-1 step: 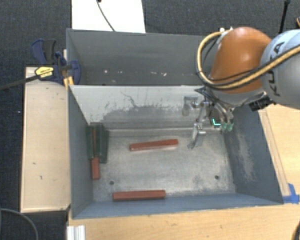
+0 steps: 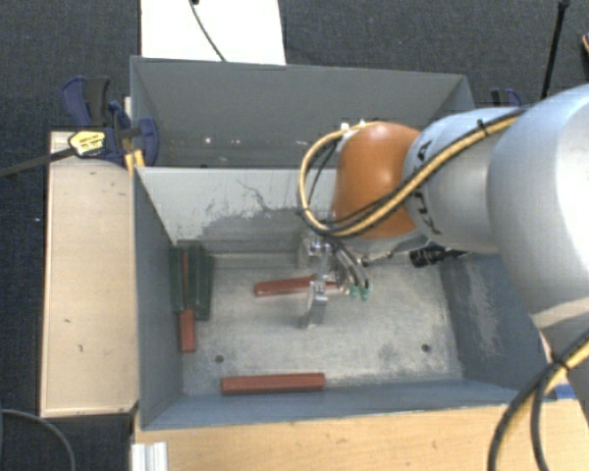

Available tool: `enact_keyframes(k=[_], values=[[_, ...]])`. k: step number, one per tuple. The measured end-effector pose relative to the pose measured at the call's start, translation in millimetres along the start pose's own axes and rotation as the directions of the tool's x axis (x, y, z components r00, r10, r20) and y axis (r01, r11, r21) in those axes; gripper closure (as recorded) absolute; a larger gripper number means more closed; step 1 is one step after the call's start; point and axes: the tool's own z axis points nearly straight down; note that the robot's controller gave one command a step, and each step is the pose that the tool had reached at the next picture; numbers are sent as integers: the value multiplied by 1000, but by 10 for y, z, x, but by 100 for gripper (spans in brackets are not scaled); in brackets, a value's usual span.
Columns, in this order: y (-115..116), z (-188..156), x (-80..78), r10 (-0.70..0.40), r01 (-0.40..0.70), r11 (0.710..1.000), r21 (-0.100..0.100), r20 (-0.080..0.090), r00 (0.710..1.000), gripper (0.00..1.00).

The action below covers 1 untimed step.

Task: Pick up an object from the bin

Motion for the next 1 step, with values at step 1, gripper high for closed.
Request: enact_keyframes(k=[1], values=[[-23,-50,-26,3,-3,1000,0,8,1000,100]])
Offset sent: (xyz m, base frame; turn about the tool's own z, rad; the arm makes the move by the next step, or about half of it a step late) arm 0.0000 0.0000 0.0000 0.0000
